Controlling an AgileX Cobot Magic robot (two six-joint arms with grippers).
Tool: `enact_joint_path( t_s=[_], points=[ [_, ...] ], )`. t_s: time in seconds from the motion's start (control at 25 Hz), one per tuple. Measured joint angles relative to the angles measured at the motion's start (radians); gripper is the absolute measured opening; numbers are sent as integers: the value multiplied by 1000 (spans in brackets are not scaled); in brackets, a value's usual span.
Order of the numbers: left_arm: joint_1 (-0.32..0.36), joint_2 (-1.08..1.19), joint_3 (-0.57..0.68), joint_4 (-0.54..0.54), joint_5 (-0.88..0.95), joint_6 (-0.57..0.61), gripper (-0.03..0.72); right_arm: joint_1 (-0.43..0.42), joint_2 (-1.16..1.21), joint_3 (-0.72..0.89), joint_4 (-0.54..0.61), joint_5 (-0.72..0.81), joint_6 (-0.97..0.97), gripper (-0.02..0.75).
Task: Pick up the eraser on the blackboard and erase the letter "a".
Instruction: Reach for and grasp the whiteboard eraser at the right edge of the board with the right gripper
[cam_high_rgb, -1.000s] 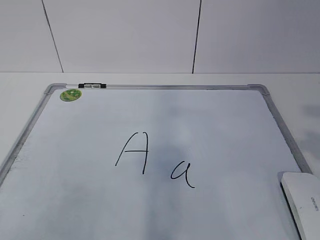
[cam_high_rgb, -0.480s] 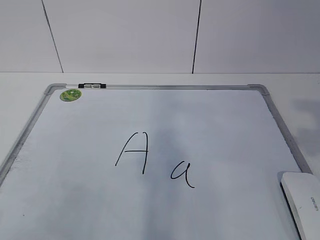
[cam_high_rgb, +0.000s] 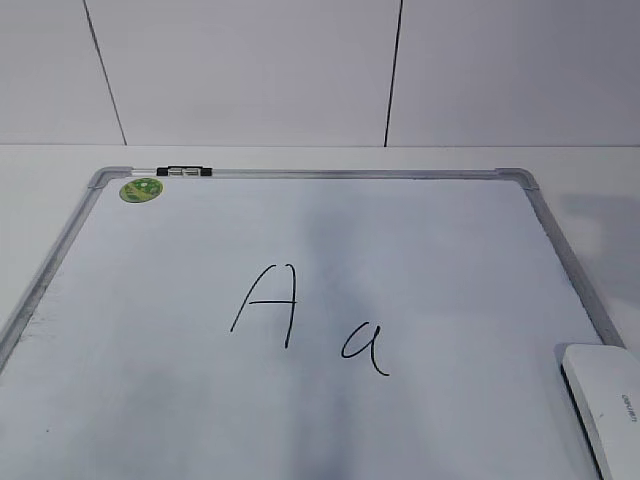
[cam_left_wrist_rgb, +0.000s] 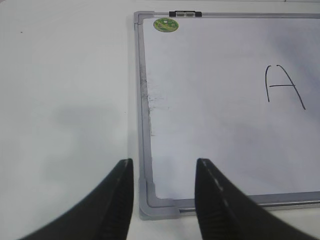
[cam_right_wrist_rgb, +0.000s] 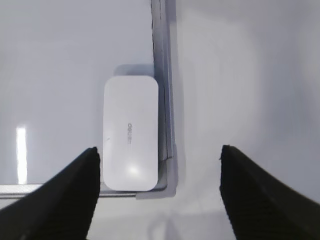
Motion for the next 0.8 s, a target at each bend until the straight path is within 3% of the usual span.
enact_joint_path(
  t_s=[0.8],
  points=[
    [0,0,0,0,0,0,307,4,136,-4,114,68,-2,608]
  ],
)
